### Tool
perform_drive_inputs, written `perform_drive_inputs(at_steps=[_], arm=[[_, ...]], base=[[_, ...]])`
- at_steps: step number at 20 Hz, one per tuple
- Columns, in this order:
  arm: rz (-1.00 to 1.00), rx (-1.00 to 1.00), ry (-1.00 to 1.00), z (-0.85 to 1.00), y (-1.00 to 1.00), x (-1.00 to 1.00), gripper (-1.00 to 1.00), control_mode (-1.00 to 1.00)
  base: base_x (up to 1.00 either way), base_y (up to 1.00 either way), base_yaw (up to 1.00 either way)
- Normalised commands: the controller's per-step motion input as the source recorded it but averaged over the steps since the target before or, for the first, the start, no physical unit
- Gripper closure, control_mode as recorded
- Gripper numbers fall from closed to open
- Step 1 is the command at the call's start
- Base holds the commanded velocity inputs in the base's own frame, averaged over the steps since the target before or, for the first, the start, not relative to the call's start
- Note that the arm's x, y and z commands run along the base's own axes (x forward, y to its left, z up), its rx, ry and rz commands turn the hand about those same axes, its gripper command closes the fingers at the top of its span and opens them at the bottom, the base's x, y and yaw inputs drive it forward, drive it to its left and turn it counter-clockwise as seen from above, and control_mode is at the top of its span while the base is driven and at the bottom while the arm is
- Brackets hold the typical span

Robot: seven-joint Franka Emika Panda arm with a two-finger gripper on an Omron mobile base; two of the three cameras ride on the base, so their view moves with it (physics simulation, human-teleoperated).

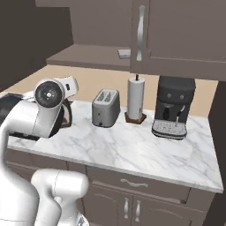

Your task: The dining table condiment station is running low on syrup bottle. Refill the condiment station by opening the cabinet and taking the syrup bottle from the cabinet and placing it on the dining table.

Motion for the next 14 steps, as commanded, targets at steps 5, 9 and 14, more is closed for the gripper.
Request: perform_drive_inputs(at_steps=[5, 9, 14], arm=[[0.0, 0.0, 0.0, 0.0, 0.0, 0.0, 1.0, 1.0], [0.0, 0.0, 0.0, 0.0, 0.0, 0.0, 1.0, 1.0], [0.0, 0.0, 0.0, 0.0, 0.0, 0.0, 1.0, 1.0]], base=[[-0.75, 0.17, 0.42], [-1.0, 0.0, 0.41], [-0.9, 0.0, 0.48]])
